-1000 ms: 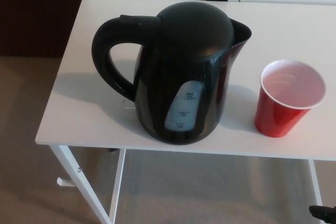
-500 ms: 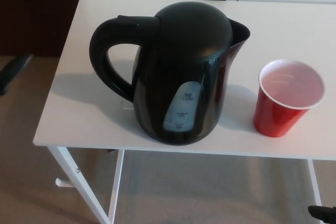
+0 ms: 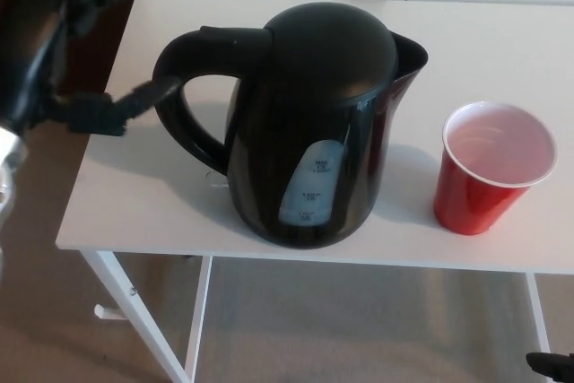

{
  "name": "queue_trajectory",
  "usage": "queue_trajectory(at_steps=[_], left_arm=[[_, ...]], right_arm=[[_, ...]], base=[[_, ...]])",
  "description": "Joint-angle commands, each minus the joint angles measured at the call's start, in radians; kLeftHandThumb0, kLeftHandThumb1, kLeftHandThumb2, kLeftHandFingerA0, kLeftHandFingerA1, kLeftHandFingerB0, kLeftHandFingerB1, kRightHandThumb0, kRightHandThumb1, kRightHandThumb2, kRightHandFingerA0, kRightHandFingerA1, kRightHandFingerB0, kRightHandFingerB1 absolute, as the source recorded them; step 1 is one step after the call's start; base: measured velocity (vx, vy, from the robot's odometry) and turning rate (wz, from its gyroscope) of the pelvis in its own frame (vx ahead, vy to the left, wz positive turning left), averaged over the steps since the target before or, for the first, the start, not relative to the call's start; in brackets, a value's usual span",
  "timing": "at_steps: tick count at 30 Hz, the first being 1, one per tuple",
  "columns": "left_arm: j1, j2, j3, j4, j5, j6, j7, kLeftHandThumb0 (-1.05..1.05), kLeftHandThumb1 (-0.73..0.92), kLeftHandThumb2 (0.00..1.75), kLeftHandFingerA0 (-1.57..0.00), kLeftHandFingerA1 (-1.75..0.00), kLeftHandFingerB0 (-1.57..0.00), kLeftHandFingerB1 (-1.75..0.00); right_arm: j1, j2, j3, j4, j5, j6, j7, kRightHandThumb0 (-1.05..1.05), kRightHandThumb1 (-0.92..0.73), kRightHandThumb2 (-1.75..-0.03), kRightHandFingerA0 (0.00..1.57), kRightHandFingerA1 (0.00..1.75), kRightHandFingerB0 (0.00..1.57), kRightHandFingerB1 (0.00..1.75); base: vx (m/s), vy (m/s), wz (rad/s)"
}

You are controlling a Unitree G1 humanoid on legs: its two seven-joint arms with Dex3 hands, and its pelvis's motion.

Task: The robot walk towards a table in front and uses its left hand to pick up the pot from the base and pour water to the cup on the right hand side

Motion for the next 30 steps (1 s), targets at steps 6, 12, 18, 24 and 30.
queue_trajectory(at_steps=[6,12,18,24,30], left_arm=[[0.031,-0.078,-0.017,-0.062,-0.002,0.278,0.036,-0.4,0.42,0.61,-0.19,-0.37,-0.1,-0.31],[0.016,-0.109,-0.015,-0.041,0.014,0.331,0.048,-0.4,0.44,0.63,-0.19,-0.37,-0.1,-0.33],[-0.003,-0.134,-0.004,-0.001,0.018,0.349,0.058,-0.42,0.44,0.64,-0.21,-0.39,-0.12,-0.34],[-0.025,-0.141,0.01,0.068,0.039,0.316,0.069,-0.39,0.47,0.63,-0.24,-0.39,-0.16,-0.34],[-0.039,-0.141,0.015,0.111,0.054,0.297,0.084,-0.4,0.45,0.63,-0.28,-0.4,-0.19,-0.35]], right_arm=[[0.03,-0.001,-0.012,-0.032,0.008,0.035,-0.008,-0.2,-0.54,-0.55,0.45,0.39,0.44,0.39],[0.025,0.005,-0.019,-0.042,0.019,0.056,-0.008,-0.25,-0.52,-0.62,0.43,0.42,0.42,0.42],[0.029,0.0,-0.01,-0.064,0.003,0.075,-0.009,-0.21,-0.55,-0.55,0.45,0.39,0.43,0.38],[0.041,-0.013,0.005,-0.084,-0.014,0.054,0.0,-0.23,-0.56,-0.56,0.43,0.4,0.43,0.39],[0.046,-0.02,0.018,-0.101,-0.03,0.072,-0.01,-0.31,-0.53,-0.65,0.39,0.44,0.4,0.43]], base=[[0.0,0.0,0.0],[0.0,0.0,0.0],[0.0,0.0,0.0],[0.0,0.0,0.0],[0.0,0.0,0.0]])
